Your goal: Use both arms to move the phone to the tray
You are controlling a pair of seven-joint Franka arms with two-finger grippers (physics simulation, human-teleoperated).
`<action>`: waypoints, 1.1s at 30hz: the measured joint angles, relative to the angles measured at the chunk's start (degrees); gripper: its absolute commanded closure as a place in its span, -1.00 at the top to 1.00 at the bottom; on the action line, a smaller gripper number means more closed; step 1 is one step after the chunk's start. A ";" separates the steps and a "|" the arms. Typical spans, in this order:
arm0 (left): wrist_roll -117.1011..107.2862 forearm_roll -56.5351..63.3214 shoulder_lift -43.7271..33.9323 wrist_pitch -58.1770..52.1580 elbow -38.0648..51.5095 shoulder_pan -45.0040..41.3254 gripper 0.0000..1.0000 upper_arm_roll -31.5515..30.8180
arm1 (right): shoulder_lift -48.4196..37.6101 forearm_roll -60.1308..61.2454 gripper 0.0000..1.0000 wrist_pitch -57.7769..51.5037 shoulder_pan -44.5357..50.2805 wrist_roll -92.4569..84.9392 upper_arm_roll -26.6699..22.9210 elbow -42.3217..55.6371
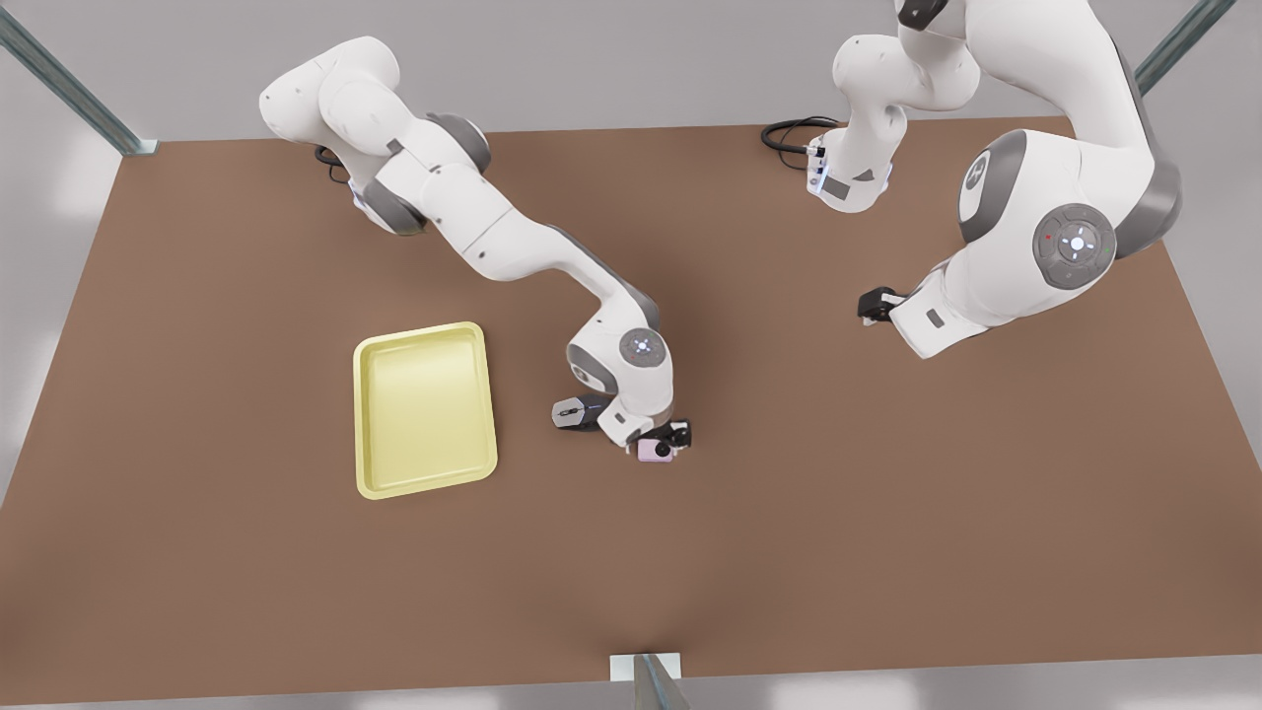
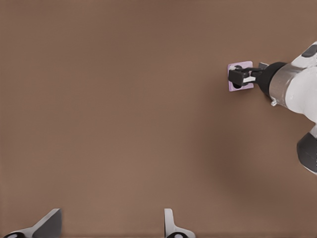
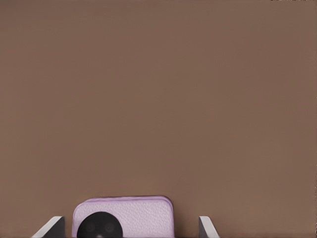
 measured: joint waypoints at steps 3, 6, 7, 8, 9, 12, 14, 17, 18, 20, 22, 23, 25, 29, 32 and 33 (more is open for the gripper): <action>0.38 0.00 0.01 0.01 -0.02 0.01 1.00 0.00 | 0.14 -0.61 1.00 -0.15 0.06 0.36 -0.23 0.01; 0.71 0.01 0.07 0.04 -0.04 -0.01 1.00 0.00 | 0.15 -0.84 1.00 -0.24 0.09 0.59 -0.26 0.01; 0.81 0.01 0.08 0.05 -0.05 0.00 1.00 0.00 | 0.17 -0.88 1.00 -0.26 0.13 0.64 -0.23 0.01; 0.91 0.04 0.09 0.06 -0.03 0.01 1.00 0.00 | 0.21 -0.92 1.00 -0.29 0.32 0.68 -0.20 0.01; 1.00 0.05 0.09 0.11 0.00 0.01 1.00 0.00 | 0.20 -0.93 1.00 -0.31 0.46 0.70 -0.18 0.04; 1.26 -0.03 -0.03 0.45 0.40 0.04 1.00 0.00 | 0.09 -0.80 1.00 -0.39 0.50 0.75 -0.10 0.21; 1.42 -0.03 -0.08 0.94 0.83 0.03 1.00 0.00 | 0.13 -0.75 1.00 -0.41 0.50 0.73 -0.09 0.19; 1.66 0.12 -0.06 1.65 0.97 0.05 1.00 0.07 | 0.76 -0.81 1.00 -0.39 0.55 0.58 -0.15 -0.09; 1.73 0.16 0.00 1.85 0.95 0.06 1.00 0.08 | 0.90 -0.84 1.00 -0.39 0.58 0.53 -0.16 -0.13; 1.87 0.21 0.07 2.14 0.94 0.05 1.00 0.07 | 0.92 -0.92 1.00 -0.40 0.65 0.42 -0.18 -0.14; 1.98 0.22 0.08 2.34 0.87 0.04 1.00 0.04 | 0.79 -0.91 1.00 -0.41 0.67 0.32 -0.13 -0.04; 2.04 0.24 0.09 2.42 0.80 0.04 1.00 0.02 | 0.71 -0.88 1.00 -0.45 0.67 0.28 -0.11 -0.02; 2.14 0.26 0.34 2.52 0.63 0.06 1.00 0.01 | 0.47 -0.82 1.00 -0.82 0.68 0.20 0.03 0.00; 2.31 0.27 0.88 2.66 0.56 0.11 1.00 0.07 | 0.22 -0.61 1.00 -1.70 0.68 0.09 0.21 -0.12; 2.40 0.14 0.93 2.70 0.60 0.15 1.00 0.01 | 0.46 -0.50 0.96 -1.93 0.73 0.03 0.32 -0.46; 2.43 0.12 0.90 2.71 0.66 0.15 1.00 0.01 | 0.55 -0.49 0.92 -1.91 0.72 0.01 0.33 -0.48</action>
